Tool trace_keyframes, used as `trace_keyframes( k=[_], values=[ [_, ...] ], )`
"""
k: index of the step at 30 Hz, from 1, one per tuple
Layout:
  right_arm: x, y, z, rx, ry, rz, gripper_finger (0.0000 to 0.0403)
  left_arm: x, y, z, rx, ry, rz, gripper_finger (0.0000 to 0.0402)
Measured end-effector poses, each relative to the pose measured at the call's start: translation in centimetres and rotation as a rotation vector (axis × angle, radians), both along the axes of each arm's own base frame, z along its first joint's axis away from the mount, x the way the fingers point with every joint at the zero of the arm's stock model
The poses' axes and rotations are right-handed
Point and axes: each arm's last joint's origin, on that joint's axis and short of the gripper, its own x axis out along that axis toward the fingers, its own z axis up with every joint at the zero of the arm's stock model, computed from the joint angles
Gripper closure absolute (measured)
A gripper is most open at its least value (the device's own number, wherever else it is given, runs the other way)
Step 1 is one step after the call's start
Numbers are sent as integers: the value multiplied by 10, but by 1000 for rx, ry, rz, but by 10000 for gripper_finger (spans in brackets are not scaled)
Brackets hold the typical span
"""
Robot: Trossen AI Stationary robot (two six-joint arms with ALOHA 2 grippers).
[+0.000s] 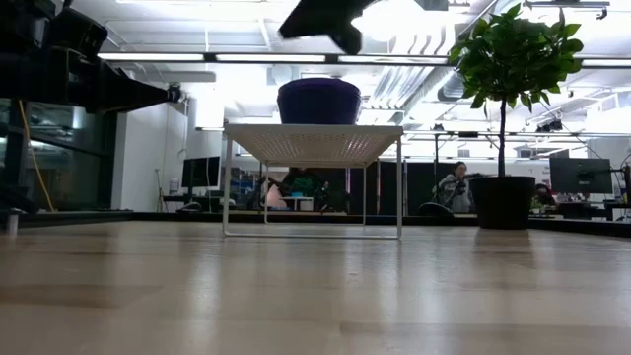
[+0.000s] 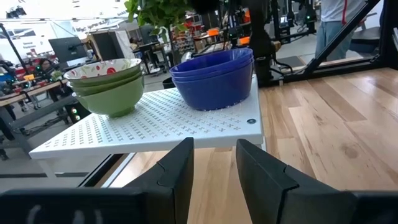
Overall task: Pick & Place Mini bowls
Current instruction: Return to Home Position
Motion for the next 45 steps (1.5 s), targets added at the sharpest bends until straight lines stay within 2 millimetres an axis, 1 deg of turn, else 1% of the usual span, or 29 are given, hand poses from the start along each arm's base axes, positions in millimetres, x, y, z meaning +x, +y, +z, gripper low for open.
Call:
trace_keyframes(
  k=[2, 4, 7, 11, 15, 18, 21, 26, 28, 34, 39, 45],
  values=[
    [-12, 14, -4, 25, 26, 94, 402, 0, 0, 0, 0, 1, 0, 284],
    [-27, 26, -17, 58, 60, 160, 402, 0, 0, 0, 0, 0, 0, 284],
    [-53, 40, -40, 112, 94, 179, 402, 0, 0, 0, 0, 0, 0, 284],
    [-90, 54, -61, 171, 64, 200, 402, 0, 0, 0, 0, 1, 0, 284],
    [-126, 66, -83, 207, 80, 245, 402, 0, 0, 0, 0, 1, 0, 284],
    [-152, 73, -95, 229, 54, 280, 402, 0, 0, 0, 0, 0, 0, 284],
    [-179, 75, -111, 282, 23, 240, 402, 0, 0, 0, 0, 0, 0, 284],
    [-215, 68, -135, 304, -73, 198, 403, 0, 0, 0, 0, 1, 0, 284],
    [-226, 64, -145, 304, -90, 192, 403, 0, 0, 0, 0, 1, 0, 284],
    [-249, 54, -159, 290, -202, 183, 403, 0, 0, 0, 0, 0, 0, 284],
    [-262, 50, -167, 281, -272, 220, 403, 0, 0, 0, 0, 1, 0, 284],
    [-270, 47, -168, 193, -351, 273, 403, 0, 0, 0, 0, 1, 0, 284]
  ],
)
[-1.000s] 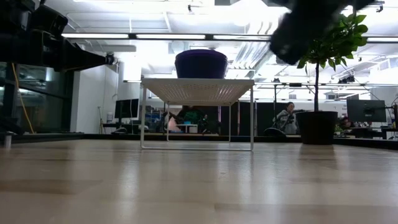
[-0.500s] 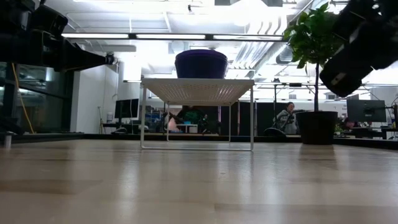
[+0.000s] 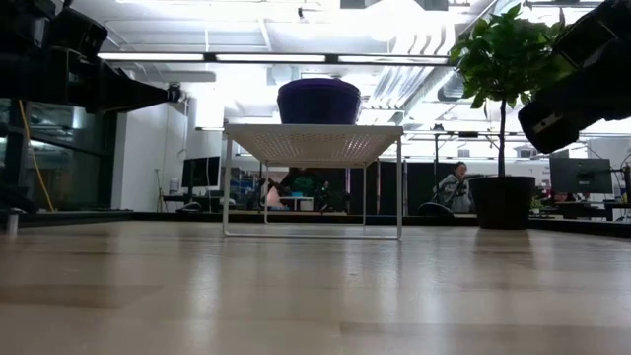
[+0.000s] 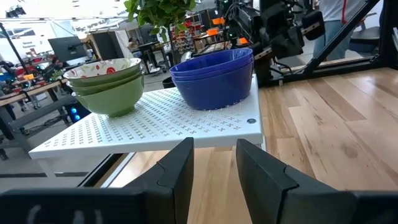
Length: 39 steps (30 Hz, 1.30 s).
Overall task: Pick & Place Mini bowls
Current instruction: Return to Home Position
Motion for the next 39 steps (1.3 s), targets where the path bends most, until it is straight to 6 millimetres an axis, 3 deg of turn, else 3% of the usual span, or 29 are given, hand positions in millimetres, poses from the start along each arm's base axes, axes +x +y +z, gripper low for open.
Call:
trace_keyframes(
  k=[19, 39],
  values=[
    [-11, -24, -1, -185, -73, 0, 403, 0, 0, 0, 0, 0, 0, 284],
    [-18, -29, 9, -279, -196, -99, 402, 0, 0, 0, 0, 0, 0, 284]
  ],
)
